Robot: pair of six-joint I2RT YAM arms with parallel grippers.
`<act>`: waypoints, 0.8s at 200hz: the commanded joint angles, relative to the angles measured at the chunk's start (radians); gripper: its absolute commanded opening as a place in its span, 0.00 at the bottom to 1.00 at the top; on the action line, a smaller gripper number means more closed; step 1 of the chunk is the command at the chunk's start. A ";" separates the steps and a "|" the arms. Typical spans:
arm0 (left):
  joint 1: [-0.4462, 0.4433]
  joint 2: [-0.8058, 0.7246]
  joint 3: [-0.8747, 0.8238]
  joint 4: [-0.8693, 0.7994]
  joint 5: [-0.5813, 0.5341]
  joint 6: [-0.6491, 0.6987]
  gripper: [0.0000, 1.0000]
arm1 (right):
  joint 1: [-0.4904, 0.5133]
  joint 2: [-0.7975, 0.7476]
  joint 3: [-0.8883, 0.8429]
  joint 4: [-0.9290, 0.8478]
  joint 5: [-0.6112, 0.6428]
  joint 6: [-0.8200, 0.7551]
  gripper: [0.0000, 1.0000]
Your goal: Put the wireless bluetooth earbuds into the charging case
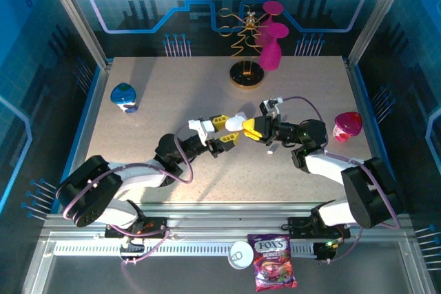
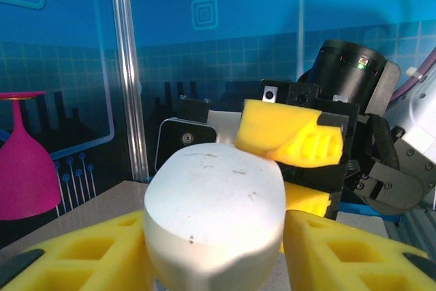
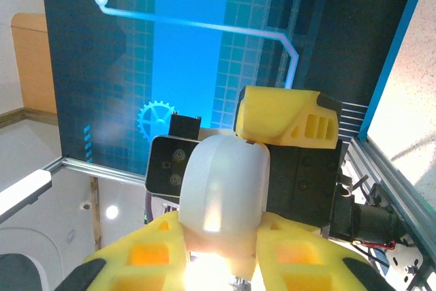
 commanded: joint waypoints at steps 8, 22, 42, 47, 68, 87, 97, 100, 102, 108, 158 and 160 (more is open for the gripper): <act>-0.005 -0.017 0.032 0.056 0.063 -0.010 0.42 | 0.000 0.000 -0.013 0.008 0.017 -0.018 0.20; -0.005 -0.017 0.030 0.056 0.064 -0.008 0.41 | -0.001 -0.003 -0.013 0.008 0.019 -0.018 0.20; -0.004 -0.014 0.026 0.056 0.065 -0.004 0.41 | -0.001 -0.004 -0.008 0.008 0.017 -0.016 0.21; -0.004 -0.013 0.026 0.056 0.066 -0.004 0.39 | 0.000 -0.006 -0.005 0.008 0.017 -0.015 0.22; -0.003 -0.010 0.024 0.056 0.065 -0.013 0.29 | -0.002 -0.014 -0.005 0.007 0.022 -0.030 0.42; 0.006 -0.012 0.023 0.045 0.069 -0.033 0.28 | -0.017 -0.035 -0.013 0.006 0.037 -0.091 0.62; 0.015 -0.022 0.024 0.015 0.082 -0.044 0.27 | -0.027 -0.052 -0.017 -0.013 0.044 -0.136 0.69; 0.015 -0.027 0.024 0.002 0.086 -0.045 0.26 | -0.030 -0.056 -0.018 -0.023 0.044 -0.149 0.71; 0.016 -0.031 0.024 -0.007 0.089 -0.045 0.26 | -0.032 -0.060 -0.018 -0.028 0.044 -0.157 0.71; 0.020 -0.044 0.023 -0.039 0.092 -0.046 0.26 | -0.038 -0.072 -0.018 -0.054 0.045 -0.188 0.73; 0.068 -0.173 0.028 -0.305 0.177 -0.101 0.24 | -0.065 -0.271 0.045 -0.621 0.036 -0.724 0.81; 0.070 -0.177 0.029 -0.317 0.182 -0.105 0.24 | -0.065 -0.283 0.052 -0.660 0.037 -0.757 0.81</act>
